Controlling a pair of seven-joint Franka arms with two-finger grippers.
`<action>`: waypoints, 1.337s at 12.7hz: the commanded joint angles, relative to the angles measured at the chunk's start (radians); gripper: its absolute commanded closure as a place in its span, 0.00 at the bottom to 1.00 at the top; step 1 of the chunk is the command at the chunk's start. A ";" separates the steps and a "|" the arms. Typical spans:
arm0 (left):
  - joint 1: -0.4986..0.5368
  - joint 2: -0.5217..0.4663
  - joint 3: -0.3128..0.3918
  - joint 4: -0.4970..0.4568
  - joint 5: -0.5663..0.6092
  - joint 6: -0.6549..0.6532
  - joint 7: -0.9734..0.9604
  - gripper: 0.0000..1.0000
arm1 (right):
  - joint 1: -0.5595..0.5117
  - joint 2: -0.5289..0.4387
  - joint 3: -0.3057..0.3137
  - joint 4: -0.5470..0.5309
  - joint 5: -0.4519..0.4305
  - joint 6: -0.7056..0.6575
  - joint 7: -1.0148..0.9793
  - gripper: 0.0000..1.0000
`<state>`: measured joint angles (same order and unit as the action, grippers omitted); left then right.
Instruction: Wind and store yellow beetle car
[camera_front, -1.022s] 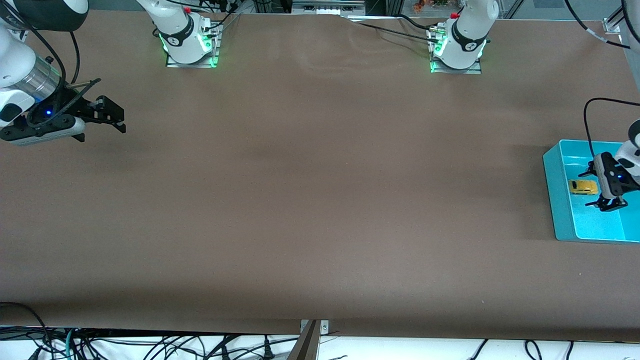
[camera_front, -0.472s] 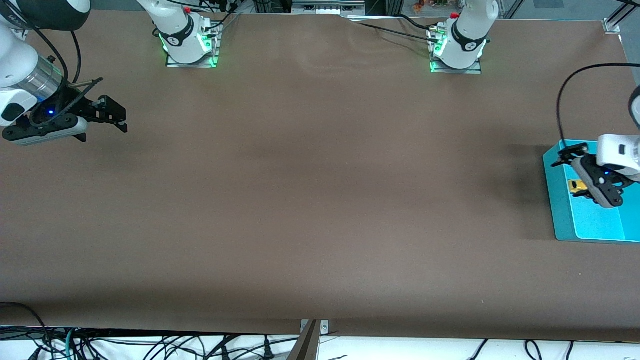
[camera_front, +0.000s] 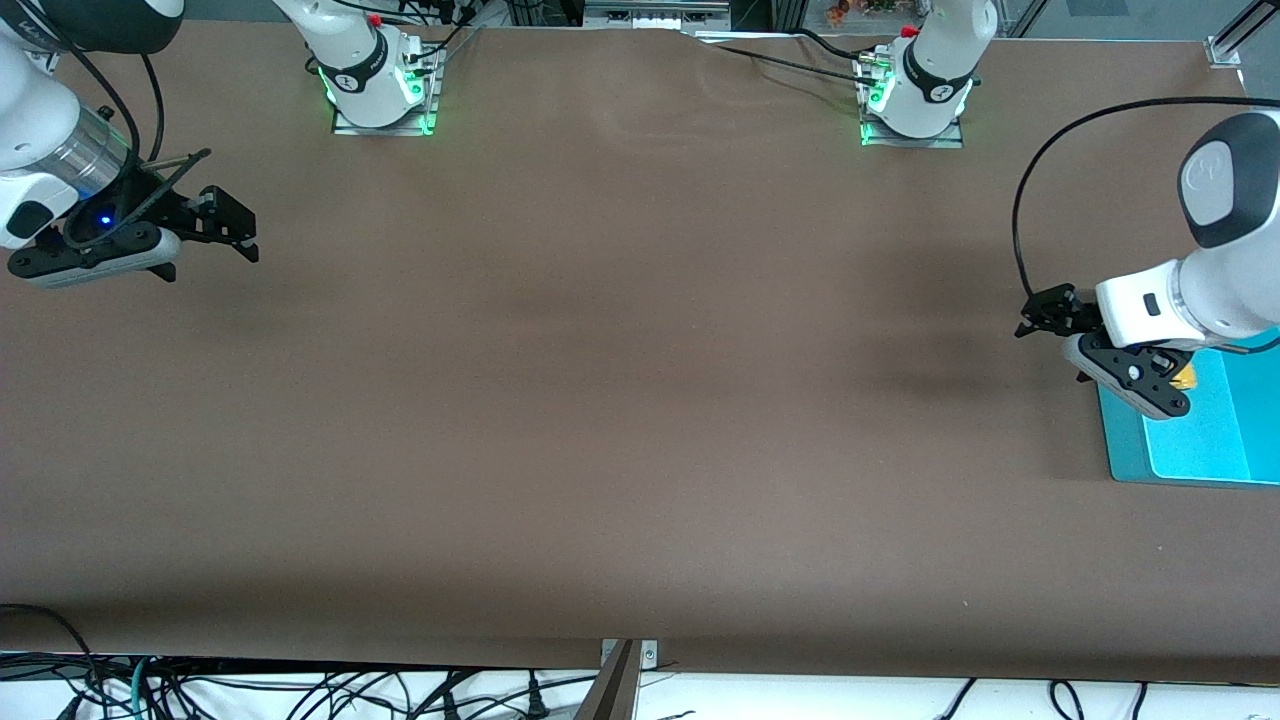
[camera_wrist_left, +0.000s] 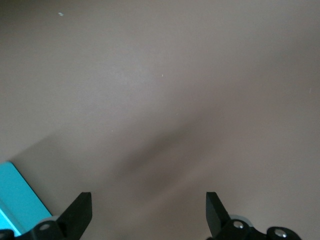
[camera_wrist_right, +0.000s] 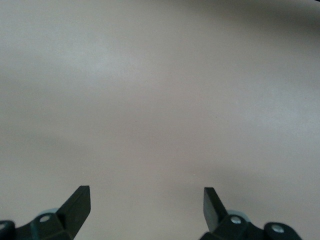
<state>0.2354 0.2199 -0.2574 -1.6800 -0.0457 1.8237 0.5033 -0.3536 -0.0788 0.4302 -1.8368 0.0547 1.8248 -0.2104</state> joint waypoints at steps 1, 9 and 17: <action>-0.046 -0.037 0.000 0.011 0.017 -0.032 -0.267 0.00 | 0.002 -0.015 -0.008 0.008 0.000 -0.024 -0.015 0.00; -0.136 -0.108 0.090 0.016 -0.023 -0.084 -0.721 0.00 | 0.002 -0.012 -0.008 0.002 -0.001 -0.024 -0.014 0.00; -0.212 -0.194 0.248 0.023 -0.002 -0.135 -0.471 0.00 | 0.004 -0.013 -0.007 0.005 -0.001 -0.022 -0.014 0.00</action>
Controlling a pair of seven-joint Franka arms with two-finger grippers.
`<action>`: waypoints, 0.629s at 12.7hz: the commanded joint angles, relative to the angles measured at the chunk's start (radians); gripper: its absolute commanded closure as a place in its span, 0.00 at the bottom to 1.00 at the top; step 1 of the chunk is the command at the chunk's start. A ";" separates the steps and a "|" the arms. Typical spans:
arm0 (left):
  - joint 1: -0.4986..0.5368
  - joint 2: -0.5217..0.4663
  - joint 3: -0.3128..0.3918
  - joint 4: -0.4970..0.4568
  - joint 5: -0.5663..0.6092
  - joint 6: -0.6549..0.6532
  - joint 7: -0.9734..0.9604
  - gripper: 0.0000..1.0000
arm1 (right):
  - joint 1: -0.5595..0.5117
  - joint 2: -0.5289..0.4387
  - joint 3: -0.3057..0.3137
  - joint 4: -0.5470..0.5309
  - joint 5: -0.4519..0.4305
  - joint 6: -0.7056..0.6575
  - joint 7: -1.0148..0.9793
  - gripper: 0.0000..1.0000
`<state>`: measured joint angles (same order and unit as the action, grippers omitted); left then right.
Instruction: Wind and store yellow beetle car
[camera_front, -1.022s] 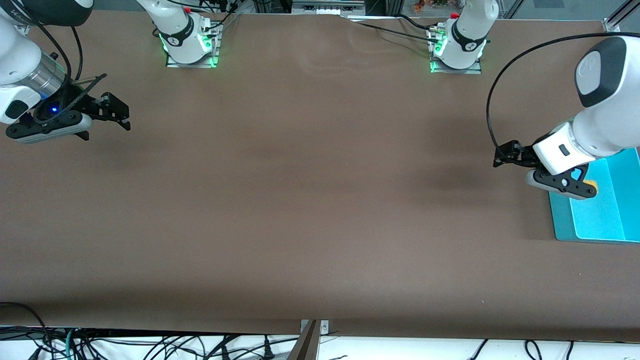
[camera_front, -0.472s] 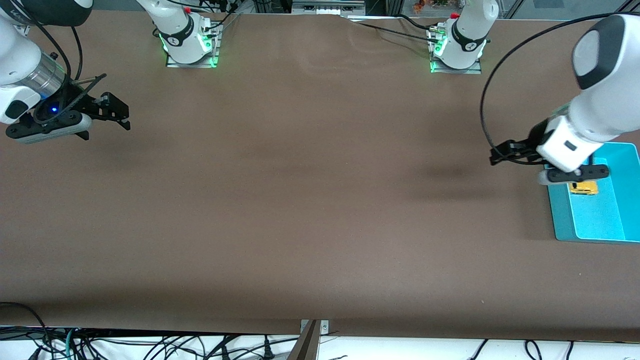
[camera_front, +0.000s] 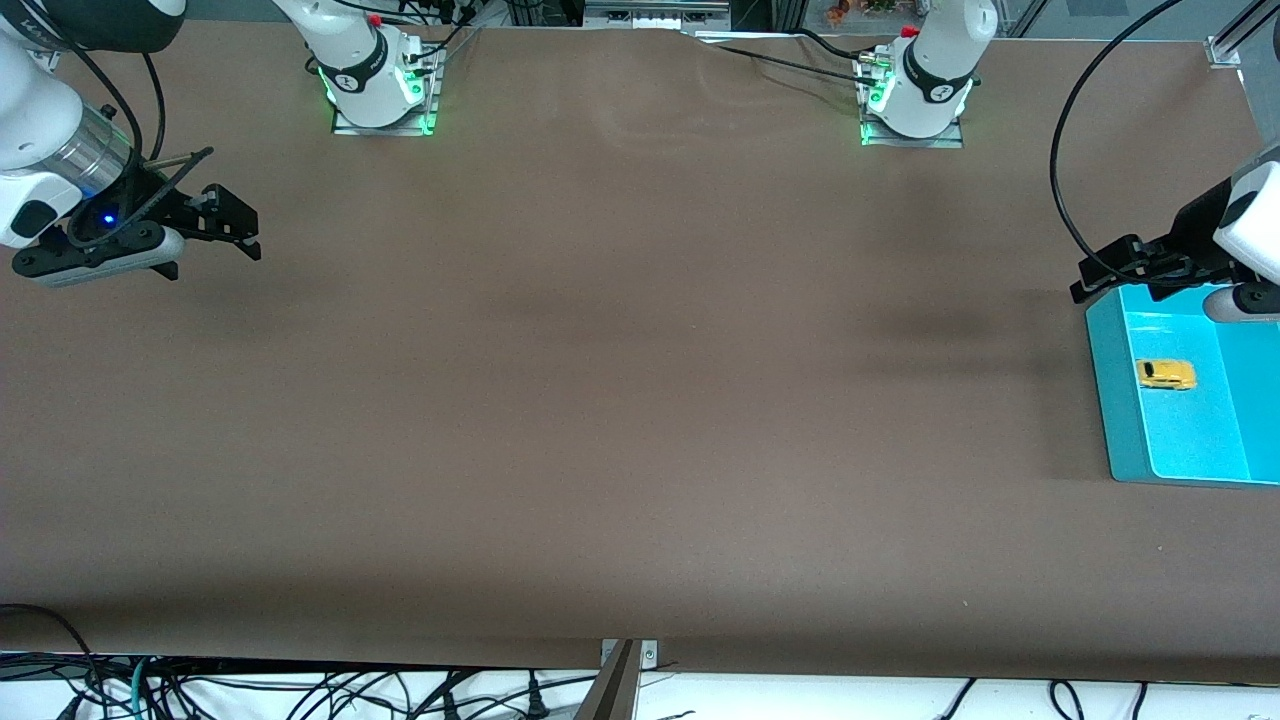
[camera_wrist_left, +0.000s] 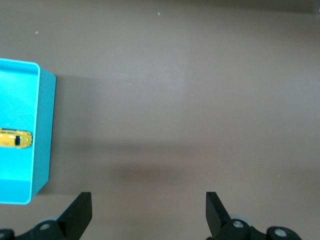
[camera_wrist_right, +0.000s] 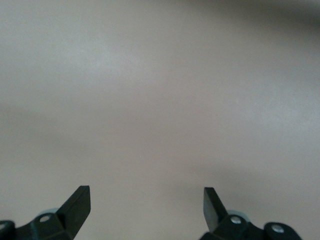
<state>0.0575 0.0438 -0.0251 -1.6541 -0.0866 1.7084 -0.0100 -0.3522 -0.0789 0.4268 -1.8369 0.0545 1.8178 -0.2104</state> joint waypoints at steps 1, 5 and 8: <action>-0.048 -0.019 0.011 -0.001 0.054 -0.022 0.041 0.00 | 0.002 -0.013 -0.003 0.005 -0.001 -0.014 -0.012 0.00; -0.067 -0.018 0.008 0.029 0.053 -0.059 0.038 0.00 | 0.002 -0.010 -0.003 0.002 -0.001 -0.011 -0.012 0.00; -0.064 0.001 -0.028 0.072 0.062 -0.111 0.035 0.00 | 0.001 -0.009 -0.003 0.004 -0.001 -0.011 -0.014 0.00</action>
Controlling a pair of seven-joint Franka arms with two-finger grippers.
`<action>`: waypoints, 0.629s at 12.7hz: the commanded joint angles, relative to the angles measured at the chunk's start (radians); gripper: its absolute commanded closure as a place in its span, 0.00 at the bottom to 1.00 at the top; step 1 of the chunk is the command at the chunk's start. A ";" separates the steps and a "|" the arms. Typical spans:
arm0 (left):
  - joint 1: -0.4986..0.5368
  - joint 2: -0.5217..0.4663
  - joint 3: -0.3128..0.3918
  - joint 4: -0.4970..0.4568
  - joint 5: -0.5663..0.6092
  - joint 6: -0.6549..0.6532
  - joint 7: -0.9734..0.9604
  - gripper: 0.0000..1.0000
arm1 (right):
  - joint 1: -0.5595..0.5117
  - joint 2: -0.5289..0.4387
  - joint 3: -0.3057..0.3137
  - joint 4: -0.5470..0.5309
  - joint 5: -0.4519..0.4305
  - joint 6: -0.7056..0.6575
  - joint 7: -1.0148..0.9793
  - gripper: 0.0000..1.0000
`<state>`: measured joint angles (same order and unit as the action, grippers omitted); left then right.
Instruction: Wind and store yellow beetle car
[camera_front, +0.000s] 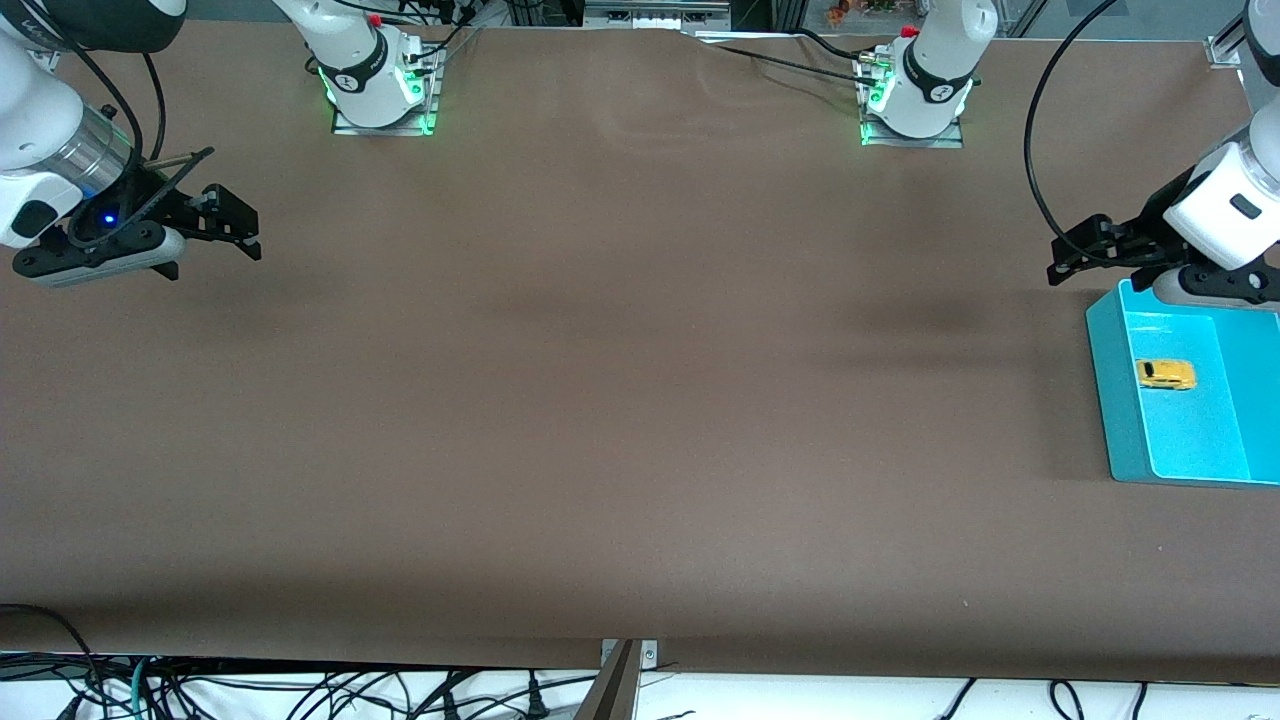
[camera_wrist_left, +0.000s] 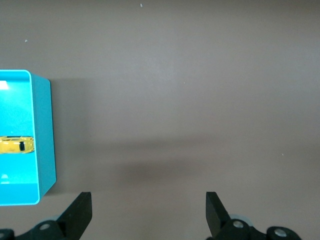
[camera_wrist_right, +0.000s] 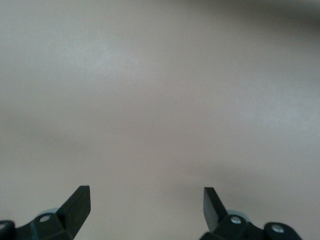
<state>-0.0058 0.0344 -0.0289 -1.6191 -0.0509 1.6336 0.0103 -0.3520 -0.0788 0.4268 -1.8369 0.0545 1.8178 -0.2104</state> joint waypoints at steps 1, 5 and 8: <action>0.004 0.012 -0.038 0.038 0.025 -0.037 -0.004 0.00 | 0.001 -0.007 -0.003 0.004 -0.001 -0.011 -0.014 0.00; 0.007 0.025 -0.032 0.042 0.023 -0.041 -0.047 0.00 | 0.001 -0.001 -0.003 0.004 -0.001 -0.006 -0.014 0.00; 0.004 0.041 -0.037 0.061 0.025 -0.041 -0.050 0.00 | 0.002 0.001 -0.003 -0.001 -0.002 -0.006 -0.014 0.00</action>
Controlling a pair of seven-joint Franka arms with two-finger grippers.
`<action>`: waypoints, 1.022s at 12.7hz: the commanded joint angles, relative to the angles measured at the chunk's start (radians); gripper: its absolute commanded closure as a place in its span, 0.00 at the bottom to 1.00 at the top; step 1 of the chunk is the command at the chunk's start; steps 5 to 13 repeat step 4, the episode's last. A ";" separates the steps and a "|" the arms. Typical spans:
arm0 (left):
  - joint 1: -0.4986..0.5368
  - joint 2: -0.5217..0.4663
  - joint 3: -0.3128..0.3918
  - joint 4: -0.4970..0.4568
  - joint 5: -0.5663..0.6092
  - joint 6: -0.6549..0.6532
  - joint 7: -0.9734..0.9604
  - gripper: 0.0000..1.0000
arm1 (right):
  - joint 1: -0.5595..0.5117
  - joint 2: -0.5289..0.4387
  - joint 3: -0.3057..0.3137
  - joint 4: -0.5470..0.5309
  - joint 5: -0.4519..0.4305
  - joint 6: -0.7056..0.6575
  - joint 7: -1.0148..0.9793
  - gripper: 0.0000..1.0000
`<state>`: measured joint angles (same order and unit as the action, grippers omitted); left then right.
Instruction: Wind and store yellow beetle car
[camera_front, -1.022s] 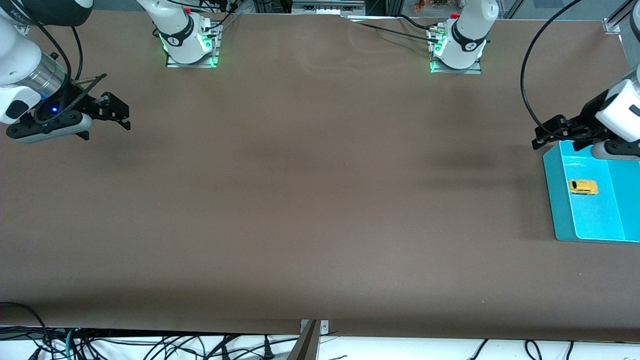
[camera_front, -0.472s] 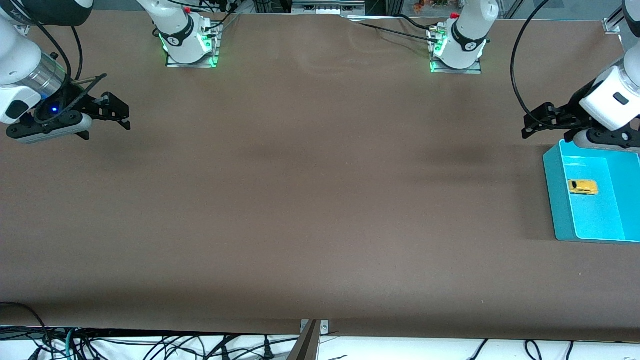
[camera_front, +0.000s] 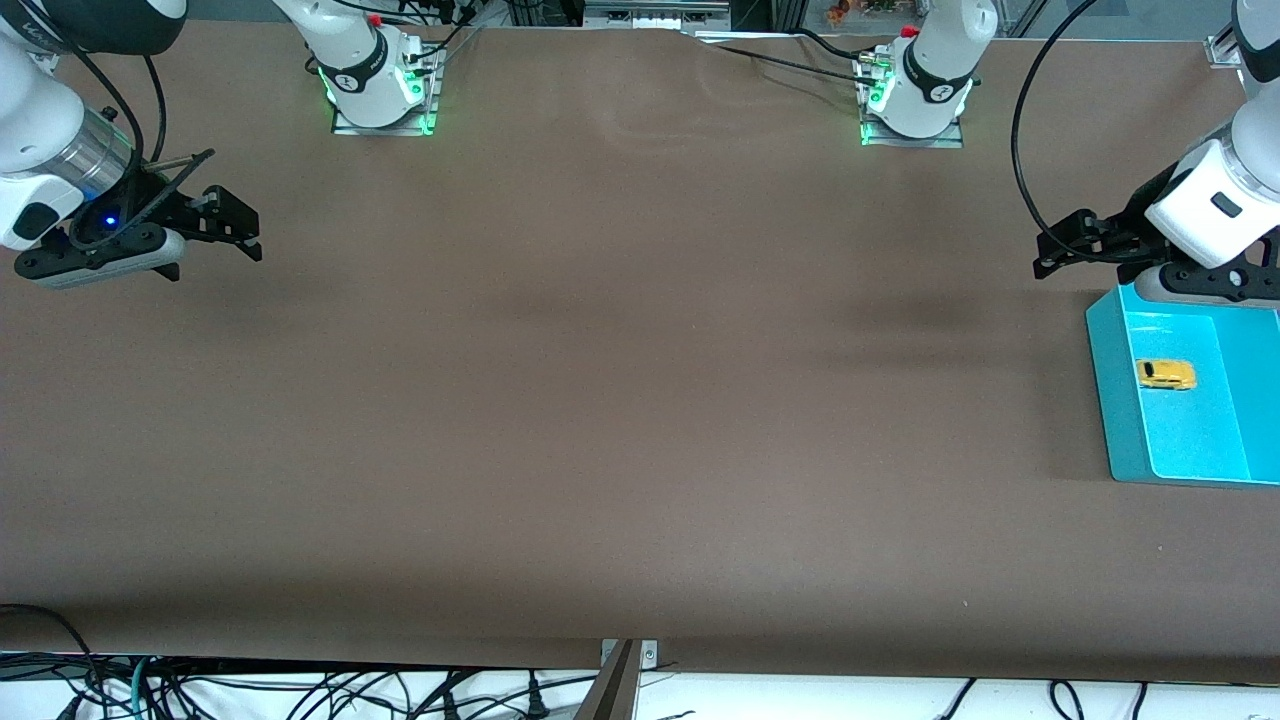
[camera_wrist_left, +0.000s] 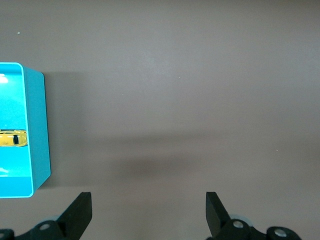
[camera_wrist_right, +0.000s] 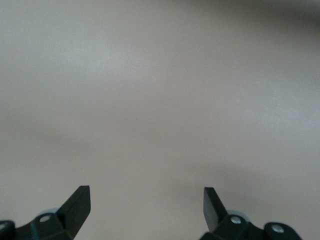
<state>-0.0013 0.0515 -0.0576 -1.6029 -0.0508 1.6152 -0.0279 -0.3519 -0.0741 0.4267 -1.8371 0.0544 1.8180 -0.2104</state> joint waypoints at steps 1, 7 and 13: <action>0.000 0.025 -0.010 0.044 0.025 -0.024 -0.012 0.00 | 0.002 -0.004 -0.003 -0.002 -0.002 -0.006 -0.015 0.00; 0.003 0.027 -0.007 0.044 0.023 -0.024 -0.014 0.00 | 0.002 -0.010 -0.005 -0.011 -0.002 -0.005 -0.015 0.00; 0.003 0.027 -0.007 0.044 0.023 -0.024 -0.014 0.00 | 0.002 -0.010 -0.005 -0.011 -0.002 -0.005 -0.015 0.00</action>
